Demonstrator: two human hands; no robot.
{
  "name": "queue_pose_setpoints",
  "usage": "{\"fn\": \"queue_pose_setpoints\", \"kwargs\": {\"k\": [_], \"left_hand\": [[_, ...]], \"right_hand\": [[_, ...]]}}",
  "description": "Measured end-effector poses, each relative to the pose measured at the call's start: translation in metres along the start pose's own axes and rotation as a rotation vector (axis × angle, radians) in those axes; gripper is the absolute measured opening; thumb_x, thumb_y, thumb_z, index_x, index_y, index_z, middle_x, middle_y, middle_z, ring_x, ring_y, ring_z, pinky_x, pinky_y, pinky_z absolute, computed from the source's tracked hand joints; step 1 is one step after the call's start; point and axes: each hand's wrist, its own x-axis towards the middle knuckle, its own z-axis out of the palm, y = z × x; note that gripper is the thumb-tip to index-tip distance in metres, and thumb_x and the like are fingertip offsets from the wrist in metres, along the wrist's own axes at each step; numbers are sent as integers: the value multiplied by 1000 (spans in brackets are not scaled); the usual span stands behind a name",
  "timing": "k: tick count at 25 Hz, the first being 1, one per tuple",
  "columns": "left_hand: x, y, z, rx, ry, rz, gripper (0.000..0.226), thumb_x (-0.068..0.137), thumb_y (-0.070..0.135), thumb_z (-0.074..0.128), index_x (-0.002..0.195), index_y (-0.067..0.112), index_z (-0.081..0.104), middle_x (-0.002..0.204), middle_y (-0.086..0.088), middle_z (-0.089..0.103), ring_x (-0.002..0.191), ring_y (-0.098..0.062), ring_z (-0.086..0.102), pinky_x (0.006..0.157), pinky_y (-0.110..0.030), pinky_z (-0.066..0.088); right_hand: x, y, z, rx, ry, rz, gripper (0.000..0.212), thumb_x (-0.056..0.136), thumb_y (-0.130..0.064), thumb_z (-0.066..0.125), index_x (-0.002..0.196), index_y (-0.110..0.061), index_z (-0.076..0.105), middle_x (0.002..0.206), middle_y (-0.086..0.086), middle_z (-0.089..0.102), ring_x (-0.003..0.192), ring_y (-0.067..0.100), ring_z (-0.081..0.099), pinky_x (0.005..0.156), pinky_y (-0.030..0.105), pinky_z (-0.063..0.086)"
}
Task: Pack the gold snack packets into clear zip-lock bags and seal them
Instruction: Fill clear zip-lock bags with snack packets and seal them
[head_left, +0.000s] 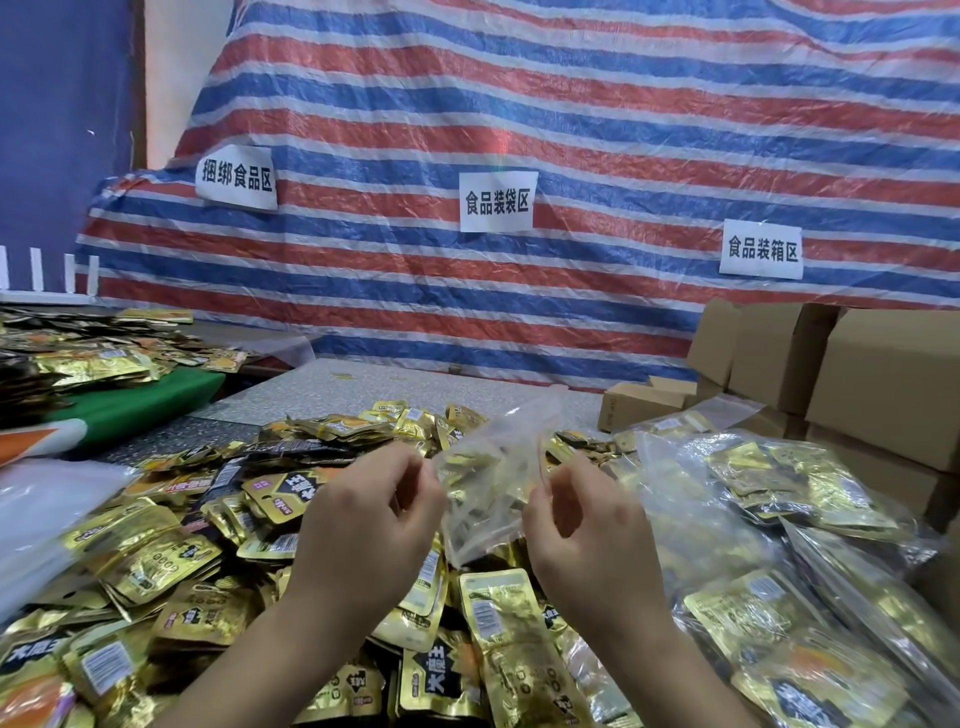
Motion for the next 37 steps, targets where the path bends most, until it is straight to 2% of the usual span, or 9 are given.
{"fn": "queue_pose_setpoints", "kwargs": {"k": [5, 14, 18, 20, 22, 24, 28, 32, 37], "left_hand": [[-4, 2, 2, 105, -108, 213, 25, 92, 28, 46, 70, 17, 55, 60, 13, 42, 49, -6, 36, 44, -21, 32], [1, -3, -4, 160, 11, -7, 31, 94, 37, 44, 72, 19, 57, 59, 9, 52, 51, -10, 50, 43, -30, 38], [-7, 2, 4, 6, -180, 35, 67, 89, 77, 19, 116, 29, 58, 99, 27, 56, 92, 9, 55, 66, -18, 42], [-11, -2, 5, 31, -335, 89, 91, 77, 92, 18, 145, 35, 34, 128, 26, 47, 111, 14, 46, 87, -21, 42], [-13, -5, 6, 85, -450, 150, 100, 71, 96, 30, 152, 44, 4, 143, 28, 32, 128, 8, 34, 104, -22, 31], [-11, -6, 8, 113, -435, 215, 93, 81, 84, 39, 154, 36, 5, 144, 24, 32, 131, 7, 33, 108, -20, 31], [-3, -8, 7, 6, -157, 315, 39, 99, 34, 45, 129, 14, 60, 119, 13, 63, 109, -5, 63, 92, -25, 51], [2, -4, 0, -186, -24, 216, 30, 99, 33, 45, 118, 19, 64, 107, 23, 65, 99, 13, 62, 82, -9, 50], [9, 2, -12, -485, 63, -66, 30, 98, 35, 42, 96, 22, 69, 78, -4, 69, 63, -17, 64, 54, -31, 54]], "right_hand": [[0, -9, -3, -109, 83, 41, 47, 87, -45, 43, 48, -23, 30, 41, -6, 34, 42, 12, 36, 42, 26, 23], [8, 2, -7, -11, -170, 367, 52, 94, -23, 50, 46, -16, 32, 42, -7, 32, 42, 16, 34, 52, 31, 30], [19, 1, -16, 410, -153, 749, 38, 94, -19, 47, 57, -11, 47, 50, 13, 49, 38, 21, 53, 54, 30, 42], [21, 2, -21, 583, -130, 888, 30, 95, -16, 46, 67, -5, 51, 44, 12, 52, 36, 21, 52, 49, 30, 46], [22, 0, -25, 747, -122, 975, 22, 96, -15, 47, 76, -6, 52, 44, 8, 52, 37, 20, 53, 48, 31, 47], [23, 0, -28, 882, -130, 1005, 23, 96, -17, 47, 76, -8, 51, 47, 8, 53, 40, 21, 56, 50, 31, 49], [22, -7, -27, 980, -205, 911, 36, 98, -29, 48, 67, -11, 50, 52, 9, 56, 45, 24, 59, 49, 30, 52], [19, -5, -26, 893, 23, 610, 60, 89, -65, 50, 49, -20, 53, 50, 6, 53, 47, 20, 55, 56, 34, 50], [22, 7, -30, 626, 212, 262, 32, 85, -46, 51, 109, -26, 60, 105, -7, 65, 97, 0, 61, 81, 20, 46]]}}
